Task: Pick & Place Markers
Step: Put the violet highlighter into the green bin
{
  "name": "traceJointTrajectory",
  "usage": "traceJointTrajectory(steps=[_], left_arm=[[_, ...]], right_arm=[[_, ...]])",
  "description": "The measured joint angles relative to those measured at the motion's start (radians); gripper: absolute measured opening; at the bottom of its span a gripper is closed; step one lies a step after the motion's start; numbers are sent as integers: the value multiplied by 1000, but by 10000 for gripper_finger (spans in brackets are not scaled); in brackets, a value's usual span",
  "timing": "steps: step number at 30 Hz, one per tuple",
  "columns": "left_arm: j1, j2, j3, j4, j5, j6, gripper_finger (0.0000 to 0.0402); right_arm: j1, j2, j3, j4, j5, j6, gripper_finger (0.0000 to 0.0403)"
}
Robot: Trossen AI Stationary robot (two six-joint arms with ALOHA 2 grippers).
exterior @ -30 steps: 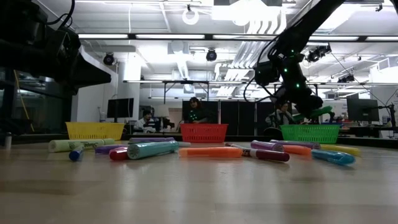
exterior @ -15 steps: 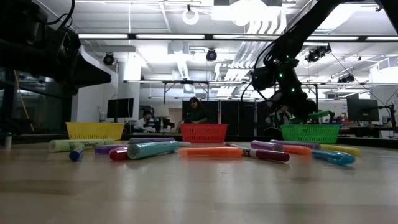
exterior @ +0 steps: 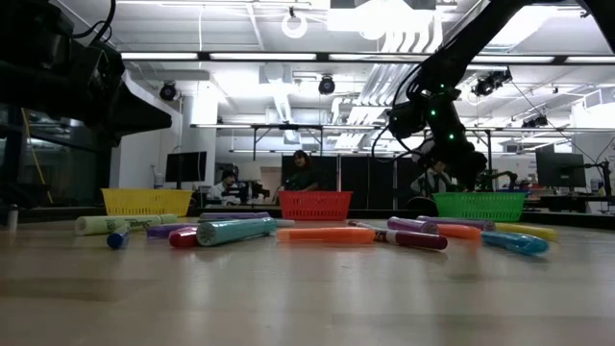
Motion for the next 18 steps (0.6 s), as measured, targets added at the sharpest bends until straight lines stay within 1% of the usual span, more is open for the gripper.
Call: traceJointTrajectory(steps=[6, 12, 18], left_arm=[[0, 0, 0, 0, 0, 0, 64], [0, 0, 0, 0, 0, 0, 64], [0, 0, 0, 0, 0, 0, 64]], right_arm=[[0, 0, 0, 1, -1, 0, 133], [6, -2, 11, -2, 8, 9, 135], [24, -3, 83, -28, 4, 135, 136]])
